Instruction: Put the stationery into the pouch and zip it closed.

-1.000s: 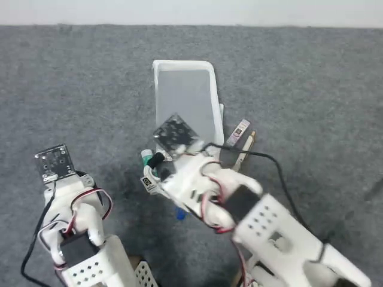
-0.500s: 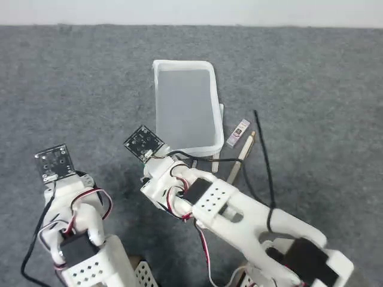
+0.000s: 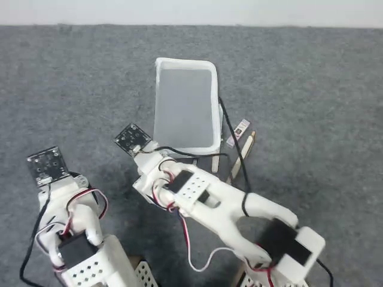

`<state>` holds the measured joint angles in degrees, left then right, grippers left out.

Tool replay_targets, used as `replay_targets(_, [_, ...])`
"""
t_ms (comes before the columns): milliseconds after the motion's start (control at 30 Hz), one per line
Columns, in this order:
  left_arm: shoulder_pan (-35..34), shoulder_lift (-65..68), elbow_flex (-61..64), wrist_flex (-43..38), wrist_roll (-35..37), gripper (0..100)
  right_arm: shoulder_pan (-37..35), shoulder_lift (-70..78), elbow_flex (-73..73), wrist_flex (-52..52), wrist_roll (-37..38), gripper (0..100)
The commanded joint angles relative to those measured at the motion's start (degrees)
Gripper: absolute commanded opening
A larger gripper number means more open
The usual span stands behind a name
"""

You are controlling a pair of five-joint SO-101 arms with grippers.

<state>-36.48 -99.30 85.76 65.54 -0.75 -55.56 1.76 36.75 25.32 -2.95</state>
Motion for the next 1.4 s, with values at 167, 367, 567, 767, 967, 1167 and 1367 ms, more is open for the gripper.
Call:
replay_targets(167, [-0.35, -0.88, -3.56, -1.58, -0.62, 1, -0.31, -0.84, -6.07, 6.29, 6.33, 0.5])
replay_targets(367, [-0.26, -0.88, -3.56, -1.49, -0.53, 1, -0.04, -7.25, -5.98, 14.9, 6.95, 0.6])
replay_targets(567, [-0.26, -0.88, -3.65, -1.41, -0.53, 1, 4.26, -14.81, -5.71, 23.25, 7.03, 0.6])
replay_targets(767, [0.0, -0.79, -2.33, -1.67, -0.26, 17, 8.13, -23.87, -1.85, 25.63, 8.09, 0.6])
replay_targets(967, [8.0, -0.79, 0.04, -4.48, -0.26, 26, 8.4, -36.79, 5.45, 25.54, 10.73, 0.6])
replay_targets(1167, [19.87, -0.44, -1.8, -5.8, -0.44, 26, 8.66, -48.04, 10.73, 25.54, 10.9, 0.6])
replay_targets(1367, [26.81, -0.44, -2.07, -5.8, -0.18, 28, 10.59, -60.88, 15.65, 22.99, 10.99, 0.6])
